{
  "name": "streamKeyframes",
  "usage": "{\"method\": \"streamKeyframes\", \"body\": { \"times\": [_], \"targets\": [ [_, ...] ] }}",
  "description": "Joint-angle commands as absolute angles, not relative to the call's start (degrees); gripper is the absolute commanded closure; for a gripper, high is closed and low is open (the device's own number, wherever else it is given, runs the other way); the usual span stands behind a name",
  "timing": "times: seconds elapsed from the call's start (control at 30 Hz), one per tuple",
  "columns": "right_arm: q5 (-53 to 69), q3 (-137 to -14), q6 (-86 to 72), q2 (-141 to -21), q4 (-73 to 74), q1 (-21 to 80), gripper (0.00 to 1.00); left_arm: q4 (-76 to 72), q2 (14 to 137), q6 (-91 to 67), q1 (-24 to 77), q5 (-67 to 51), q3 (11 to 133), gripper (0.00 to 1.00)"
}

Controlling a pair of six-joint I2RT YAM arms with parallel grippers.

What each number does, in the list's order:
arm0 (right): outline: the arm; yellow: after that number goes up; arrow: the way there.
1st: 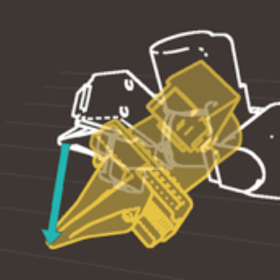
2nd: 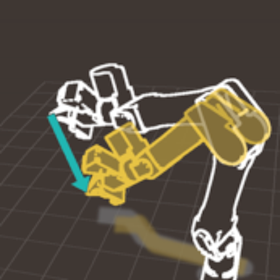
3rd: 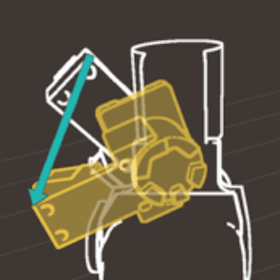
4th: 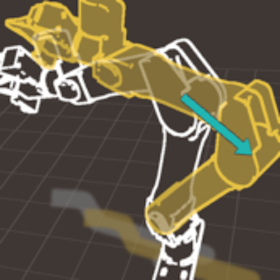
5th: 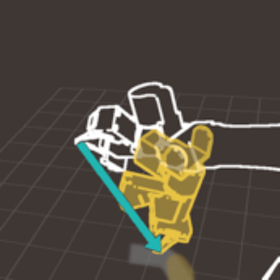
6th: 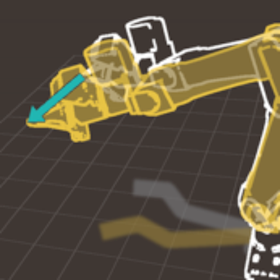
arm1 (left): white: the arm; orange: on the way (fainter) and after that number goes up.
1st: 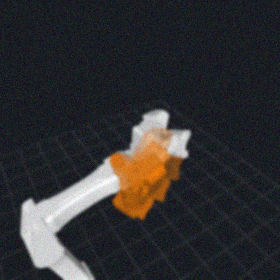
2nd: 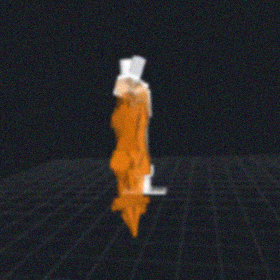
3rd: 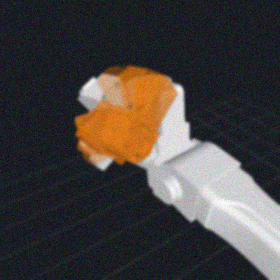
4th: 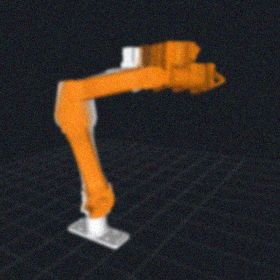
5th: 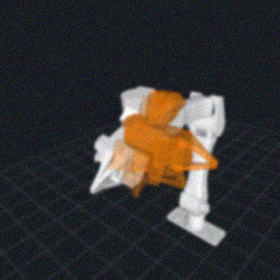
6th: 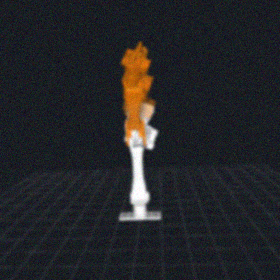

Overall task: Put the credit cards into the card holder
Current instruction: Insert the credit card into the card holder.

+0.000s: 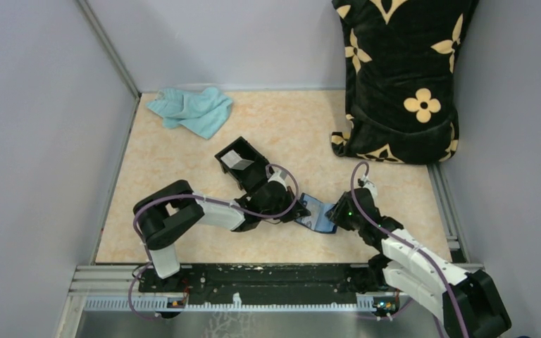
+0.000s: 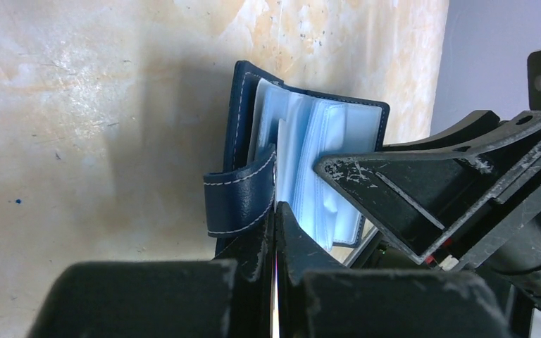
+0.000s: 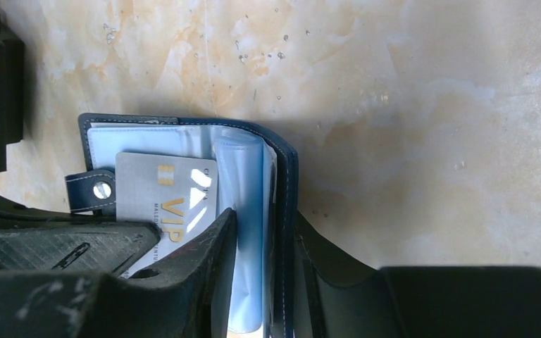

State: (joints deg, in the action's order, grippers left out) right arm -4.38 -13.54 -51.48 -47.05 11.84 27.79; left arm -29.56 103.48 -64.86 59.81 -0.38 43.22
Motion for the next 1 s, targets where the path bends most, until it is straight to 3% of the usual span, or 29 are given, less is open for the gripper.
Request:
{"method": "streamKeyframes", "body": {
  "times": [0.0,0.37,0.97],
  "targets": [
    [-3.2,-13.0,-51.7,-45.4,11.9,26.4,0.67,-33.0,105.3,-66.6,60.6,1.8,42.4,1.0],
    [-6.7,-17.2,-49.0,-42.4,18.3,26.3,0.39,-31.1,106.4,-66.6,61.5,4.8,42.8,1.0],
    [-8.7,-19.4,-49.0,-33.6,25.0,26.3,0.34,-30.7,106.5,-66.1,62.1,6.7,42.6,1.0]
  ]
}}
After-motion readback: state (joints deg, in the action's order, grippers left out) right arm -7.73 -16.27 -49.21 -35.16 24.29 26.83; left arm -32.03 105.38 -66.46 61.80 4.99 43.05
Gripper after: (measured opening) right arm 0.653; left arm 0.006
